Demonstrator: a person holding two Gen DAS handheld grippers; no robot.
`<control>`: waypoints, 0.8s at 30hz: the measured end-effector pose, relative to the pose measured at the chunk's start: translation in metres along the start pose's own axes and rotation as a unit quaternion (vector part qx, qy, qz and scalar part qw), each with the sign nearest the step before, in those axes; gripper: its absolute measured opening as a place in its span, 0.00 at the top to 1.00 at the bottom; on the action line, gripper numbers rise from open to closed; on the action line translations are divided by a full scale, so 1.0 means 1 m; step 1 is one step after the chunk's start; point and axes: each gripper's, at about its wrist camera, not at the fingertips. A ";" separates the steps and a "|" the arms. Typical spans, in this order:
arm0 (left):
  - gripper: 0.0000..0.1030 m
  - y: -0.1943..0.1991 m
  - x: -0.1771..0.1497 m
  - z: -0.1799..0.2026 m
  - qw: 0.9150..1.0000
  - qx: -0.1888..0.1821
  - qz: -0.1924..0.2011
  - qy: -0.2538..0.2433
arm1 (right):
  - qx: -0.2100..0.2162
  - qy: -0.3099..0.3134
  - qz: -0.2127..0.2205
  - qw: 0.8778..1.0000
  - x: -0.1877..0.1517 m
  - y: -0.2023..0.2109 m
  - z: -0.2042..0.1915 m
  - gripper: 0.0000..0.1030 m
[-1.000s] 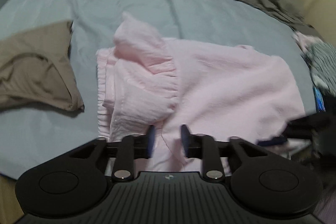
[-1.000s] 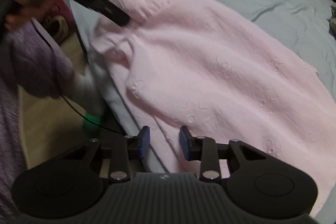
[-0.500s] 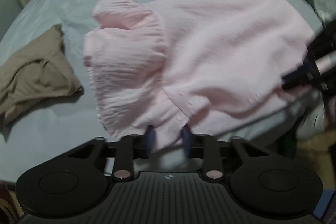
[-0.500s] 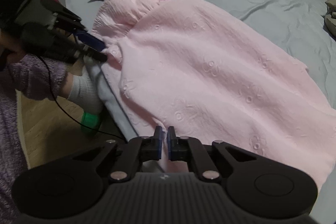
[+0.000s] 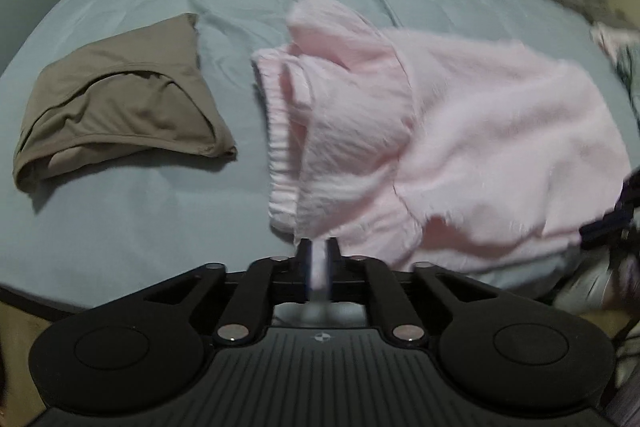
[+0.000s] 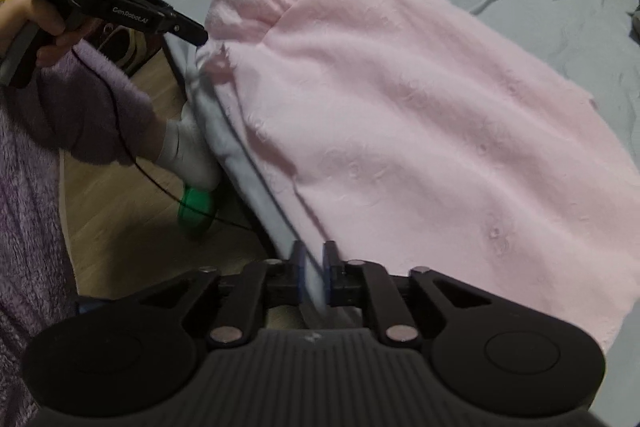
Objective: Fold clothes
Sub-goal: 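Grasp the elastic waistband again with the left gripper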
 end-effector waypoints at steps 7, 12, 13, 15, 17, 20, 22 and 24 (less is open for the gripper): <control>0.40 0.004 0.021 -0.028 0.990 -0.028 0.071 0.116 | -0.026 -0.035 0.044 0.998 0.009 0.012 0.012 0.37; 0.37 -0.025 0.030 -0.054 0.975 -0.068 0.062 0.204 | -0.050 -0.077 0.050 0.994 0.020 0.009 0.028 0.37; 0.37 -0.031 0.030 -0.059 0.971 -0.074 0.063 0.220 | -0.049 -0.085 0.051 0.994 0.022 0.010 0.031 0.37; 0.37 -0.042 0.030 -0.066 0.965 -0.076 0.065 0.241 | -0.045 -0.096 0.054 0.993 0.024 0.009 0.034 0.37; 0.37 -0.052 0.030 -0.071 0.963 -0.075 0.066 0.249 | -0.042 -0.102 0.055 0.992 0.026 0.008 0.036 0.37; 0.36 -0.064 0.032 -0.073 0.963 -0.074 0.068 0.248 | -0.040 -0.105 0.053 0.992 0.029 0.006 0.037 0.37; 0.35 -0.070 0.034 -0.070 0.966 -0.072 0.071 0.239 | -0.038 -0.108 0.051 0.992 0.031 0.004 0.037 0.37; 0.35 -0.074 0.035 -0.069 0.967 -0.068 0.070 0.237 | -0.036 -0.113 0.048 0.992 0.032 0.001 0.039 0.37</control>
Point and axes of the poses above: each gripper's, at about its wrist camera, not at the fingertips, and y roughly against the way its jaws point, z to its right, x to its top, and after that the axes turned 12 degrees about -x, right-handed
